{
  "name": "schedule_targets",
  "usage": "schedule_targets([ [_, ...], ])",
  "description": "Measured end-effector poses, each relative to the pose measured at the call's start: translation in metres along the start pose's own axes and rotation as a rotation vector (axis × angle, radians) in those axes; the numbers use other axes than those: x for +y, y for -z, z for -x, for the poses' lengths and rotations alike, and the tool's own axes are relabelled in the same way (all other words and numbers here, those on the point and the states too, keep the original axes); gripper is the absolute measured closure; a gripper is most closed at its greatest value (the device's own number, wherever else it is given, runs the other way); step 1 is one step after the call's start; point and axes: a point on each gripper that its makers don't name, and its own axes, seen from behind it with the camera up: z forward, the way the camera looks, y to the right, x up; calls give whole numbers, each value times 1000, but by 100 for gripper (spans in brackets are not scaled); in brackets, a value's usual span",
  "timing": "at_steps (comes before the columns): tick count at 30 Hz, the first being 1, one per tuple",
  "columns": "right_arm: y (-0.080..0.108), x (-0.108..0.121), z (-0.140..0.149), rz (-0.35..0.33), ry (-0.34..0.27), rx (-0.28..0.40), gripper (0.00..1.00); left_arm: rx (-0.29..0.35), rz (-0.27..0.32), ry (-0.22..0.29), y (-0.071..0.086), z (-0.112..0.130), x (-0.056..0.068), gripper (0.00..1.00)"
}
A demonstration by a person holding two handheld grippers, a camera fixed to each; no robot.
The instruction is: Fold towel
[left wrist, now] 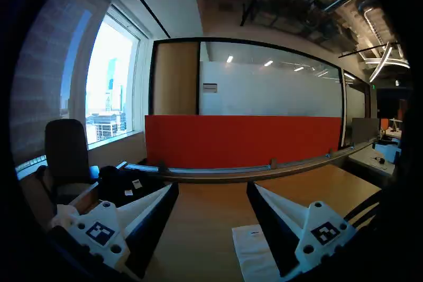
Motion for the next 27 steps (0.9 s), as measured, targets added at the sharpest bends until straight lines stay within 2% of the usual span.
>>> schedule_targets([
  [6, -2, -6, -5, -35, 17, -30, 0, -39, 60, -16, -1, 6, 19, 4],
  [15, 0, -33, 4, -169, 70, -131, 0, -138, 196, -57, 2, 26, 48, 4],
  [21, 2, -62, 11, -293, 116, -192, 0, -179, 266, -61, 4, 31, 57, 4],
  [27, 3, -73, 15, -347, 132, -230, 0, -215, 298, -69, 3, 39, 61, 4],
])
